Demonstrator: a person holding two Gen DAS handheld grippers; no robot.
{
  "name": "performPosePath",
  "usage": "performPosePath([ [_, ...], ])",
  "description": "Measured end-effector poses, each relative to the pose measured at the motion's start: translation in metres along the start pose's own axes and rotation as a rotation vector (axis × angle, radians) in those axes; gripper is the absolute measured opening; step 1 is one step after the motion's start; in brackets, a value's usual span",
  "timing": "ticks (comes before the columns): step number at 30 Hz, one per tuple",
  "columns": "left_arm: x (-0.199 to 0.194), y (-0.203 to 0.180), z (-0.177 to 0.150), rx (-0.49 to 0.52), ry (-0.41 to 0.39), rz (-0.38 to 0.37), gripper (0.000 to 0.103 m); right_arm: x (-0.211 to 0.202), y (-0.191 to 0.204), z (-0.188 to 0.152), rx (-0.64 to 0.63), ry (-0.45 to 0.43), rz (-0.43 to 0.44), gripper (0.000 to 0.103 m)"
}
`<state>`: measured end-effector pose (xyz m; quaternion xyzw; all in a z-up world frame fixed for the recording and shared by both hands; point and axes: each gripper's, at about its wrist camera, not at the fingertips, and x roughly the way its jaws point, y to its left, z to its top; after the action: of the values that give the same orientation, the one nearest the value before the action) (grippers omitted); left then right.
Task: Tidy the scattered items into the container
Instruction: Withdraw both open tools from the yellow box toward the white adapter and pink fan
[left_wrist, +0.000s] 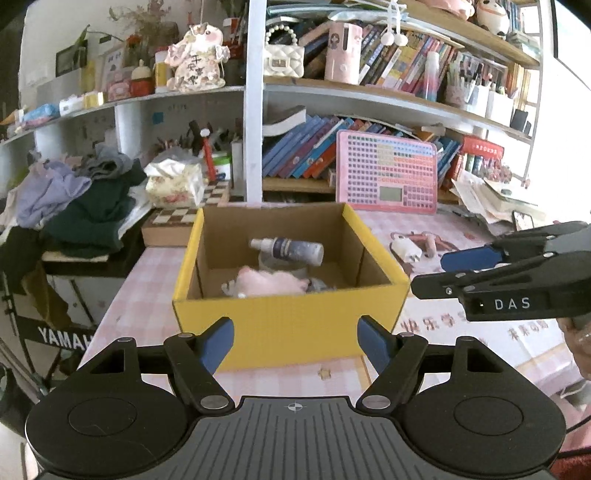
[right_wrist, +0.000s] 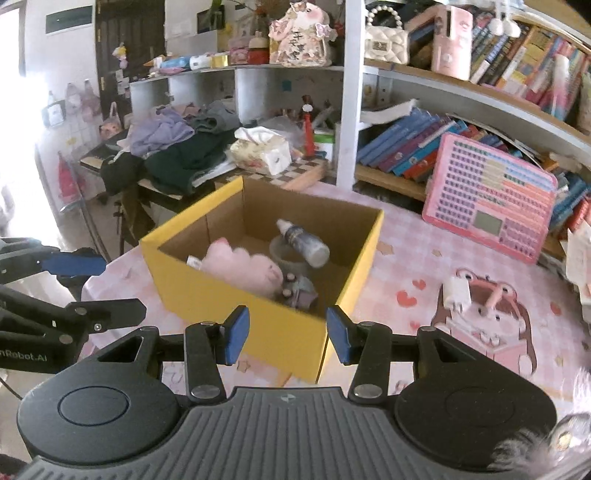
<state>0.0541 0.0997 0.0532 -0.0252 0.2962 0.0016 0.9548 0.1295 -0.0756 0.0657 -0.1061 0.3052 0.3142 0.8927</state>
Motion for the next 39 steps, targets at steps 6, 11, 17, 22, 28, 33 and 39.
performPosePath([
  [6,-0.008,0.004,-0.018,-0.005,0.03,0.011,0.076,-0.005,0.016,-0.03,0.061,0.0,-0.056,0.052],
  [11,-0.015,0.004,-0.032,-0.011,0.046,0.038,0.083,-0.008,0.027,-0.057,0.113,0.019,-0.146,0.069],
  [17,-0.012,0.002,-0.045,0.011,0.105,0.03,0.084,-0.007,0.034,-0.073,0.145,0.072,-0.207,0.083],
  [22,-0.01,-0.005,-0.058,0.035,0.154,0.006,0.086,-0.01,0.042,-0.083,0.154,0.1,-0.209,0.088],
  [28,-0.008,-0.011,-0.068,0.034,0.19,-0.02,0.088,-0.014,0.047,-0.095,0.152,0.141,-0.214,0.093],
  [33,-0.004,-0.014,-0.074,0.019,0.222,-0.047,0.089,-0.02,0.046,-0.103,0.161,0.167,-0.241,0.096],
  [39,0.001,-0.022,-0.077,0.016,0.242,-0.083,0.09,-0.025,0.045,-0.113,0.157,0.202,-0.271,0.096],
])
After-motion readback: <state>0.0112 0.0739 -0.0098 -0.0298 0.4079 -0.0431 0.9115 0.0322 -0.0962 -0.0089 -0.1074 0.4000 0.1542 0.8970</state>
